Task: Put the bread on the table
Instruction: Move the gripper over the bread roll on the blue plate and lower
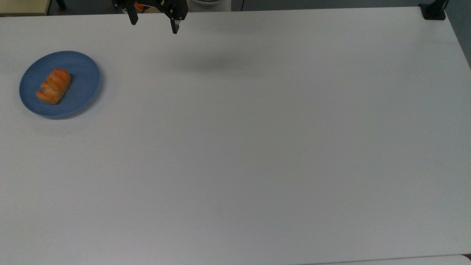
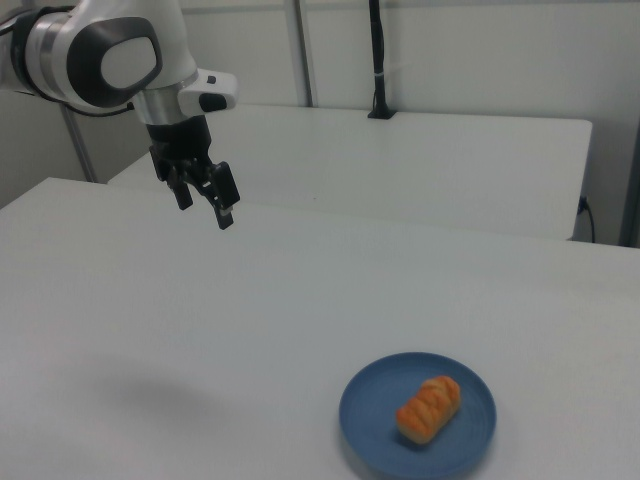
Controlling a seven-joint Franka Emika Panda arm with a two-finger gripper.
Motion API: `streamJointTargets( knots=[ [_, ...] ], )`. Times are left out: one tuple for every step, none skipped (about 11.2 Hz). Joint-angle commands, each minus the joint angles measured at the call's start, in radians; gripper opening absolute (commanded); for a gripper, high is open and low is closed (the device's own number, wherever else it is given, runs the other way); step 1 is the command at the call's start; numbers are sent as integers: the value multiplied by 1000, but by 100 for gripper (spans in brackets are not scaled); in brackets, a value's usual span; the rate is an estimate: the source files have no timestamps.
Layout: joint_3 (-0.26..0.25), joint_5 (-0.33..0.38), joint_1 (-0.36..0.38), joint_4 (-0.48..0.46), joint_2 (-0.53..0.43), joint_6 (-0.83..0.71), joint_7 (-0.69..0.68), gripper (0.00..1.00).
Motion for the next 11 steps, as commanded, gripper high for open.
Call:
streamJointTargets(
  knots=[
    [-7,-22,7,-9,-23,-33,14,100],
    [-7,-22,7,-9,-23,-42,11,100],
    [-8,-20,7,-9,-21,-36,1,100],
    [-11,-20,7,-9,-20,-31,1,100],
    [-11,-20,7,-9,-20,-30,-1,100],
    [-13,-20,5,-9,-18,-27,-1,100],
    [-16,-20,5,-9,-18,-25,-1,100],
    [-25,-17,5,-9,-20,-25,-15,100],
    [-27,-11,5,-9,-20,-27,-33,100],
    [-28,-8,-4,-9,-21,-27,-39,100],
    [-27,-5,-10,-7,-23,-27,-39,100]
  ],
)
